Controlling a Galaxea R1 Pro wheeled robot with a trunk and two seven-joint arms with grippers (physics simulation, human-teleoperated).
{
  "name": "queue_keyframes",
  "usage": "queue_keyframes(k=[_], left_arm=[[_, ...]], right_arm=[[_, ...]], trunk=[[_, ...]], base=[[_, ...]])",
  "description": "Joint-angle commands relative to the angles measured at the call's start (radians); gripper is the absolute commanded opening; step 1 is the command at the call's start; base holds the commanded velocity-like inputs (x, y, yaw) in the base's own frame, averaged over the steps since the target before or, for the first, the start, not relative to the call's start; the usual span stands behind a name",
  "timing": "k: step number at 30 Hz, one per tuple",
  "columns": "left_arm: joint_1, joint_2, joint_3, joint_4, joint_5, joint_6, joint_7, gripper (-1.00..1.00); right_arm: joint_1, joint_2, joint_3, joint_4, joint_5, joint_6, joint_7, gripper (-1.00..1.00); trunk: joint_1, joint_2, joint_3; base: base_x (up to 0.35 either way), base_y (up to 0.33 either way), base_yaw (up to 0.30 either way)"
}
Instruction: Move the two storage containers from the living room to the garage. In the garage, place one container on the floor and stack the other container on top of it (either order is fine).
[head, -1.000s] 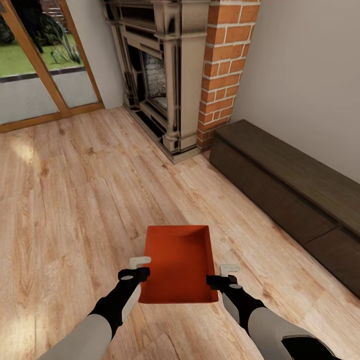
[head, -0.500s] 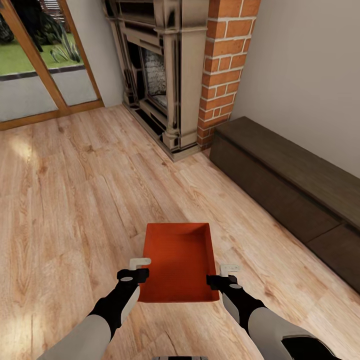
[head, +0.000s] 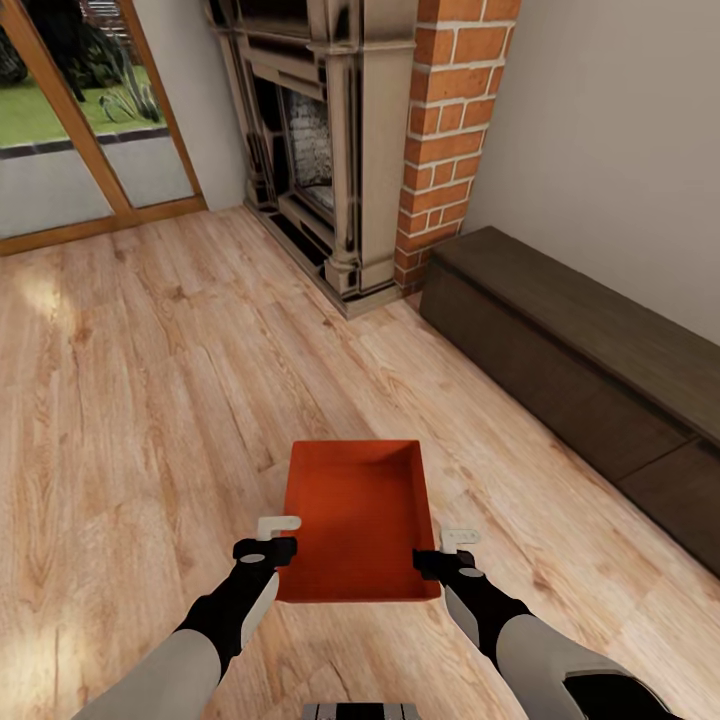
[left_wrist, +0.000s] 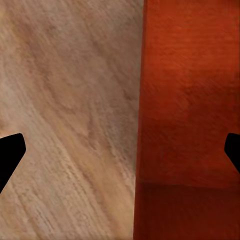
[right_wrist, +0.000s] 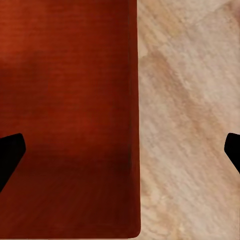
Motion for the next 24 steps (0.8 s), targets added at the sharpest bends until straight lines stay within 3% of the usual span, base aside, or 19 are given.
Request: queue_keyframes(k=[1, 24], left_arm=[[-0.001, 0.001, -0.008, -0.002, 0.007, 0.006, 0.008, 1.00], [-0.001, 0.000, -0.007, -0.001, 0.008, 0.006, 0.010, 1.00]], right_arm=[[-0.001, 0.000, 0.000, 0.001, 0.000, -0.004, -0.004, 1.00], [-0.001, -0.003, -0.006, -0.016, 0.007, -0.008, -0.017, 1.00]], trunk=[[0.004, -0.008, -0.004], [0.092, -0.169, -0.076]], base=[[0.000, 0.000, 0.000], [0.000, 0.000, 0.000]])
